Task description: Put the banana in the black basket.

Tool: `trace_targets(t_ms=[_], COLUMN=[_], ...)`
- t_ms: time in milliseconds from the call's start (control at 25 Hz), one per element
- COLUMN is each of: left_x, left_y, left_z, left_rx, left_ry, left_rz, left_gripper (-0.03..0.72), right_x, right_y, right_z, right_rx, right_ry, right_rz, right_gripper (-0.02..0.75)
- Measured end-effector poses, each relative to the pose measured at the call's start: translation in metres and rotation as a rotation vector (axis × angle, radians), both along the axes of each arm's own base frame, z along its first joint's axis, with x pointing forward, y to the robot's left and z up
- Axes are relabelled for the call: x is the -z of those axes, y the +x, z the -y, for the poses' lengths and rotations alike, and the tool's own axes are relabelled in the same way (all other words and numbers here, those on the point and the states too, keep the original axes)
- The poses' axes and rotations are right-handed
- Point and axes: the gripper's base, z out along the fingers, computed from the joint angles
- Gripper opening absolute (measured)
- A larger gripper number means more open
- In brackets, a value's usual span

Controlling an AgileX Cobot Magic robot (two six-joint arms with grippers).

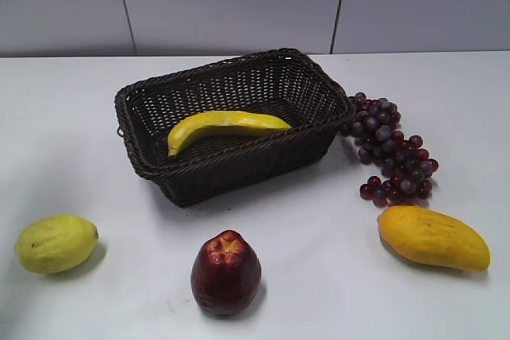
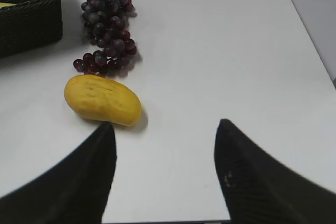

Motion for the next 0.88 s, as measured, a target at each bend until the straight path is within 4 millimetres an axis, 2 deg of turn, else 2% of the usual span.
trace_targets(t_ms=[200,360,520,720,880], left_x=[-0.028,-0.034,-0.019,0.003,0.017], left_y=[-0.036,-0.085,-0.141,-0.211,-0.258], left_z=[-0.001,-0.003,-0.002,-0.004,-0.006], left_rx=[0.0,-0.001,-0.001,-0.001,0.001], left_ry=[-0.01,-0.012,-0.049,-0.069,-0.072], left_rz=[0.083,0.116,0.13,0.238,0.363], left_gripper=[0.61,0.594,0.592,0.592,0.592], right_x=[0.0,0.0,0.0,0.0,0.0], right_y=[0.0,0.0,0.0,0.0,0.0], right_z=[0.0,0.0,0.0,0.0,0.0], right_rx=[0.0,0.0,0.0,0.0,0.0], right_ry=[0.0,0.0,0.0,0.0,0.0], right_rz=[0.0,0.0,0.0,0.0,0.0], right_gripper=[0.482,0.482,0.482,0.482,0.482])
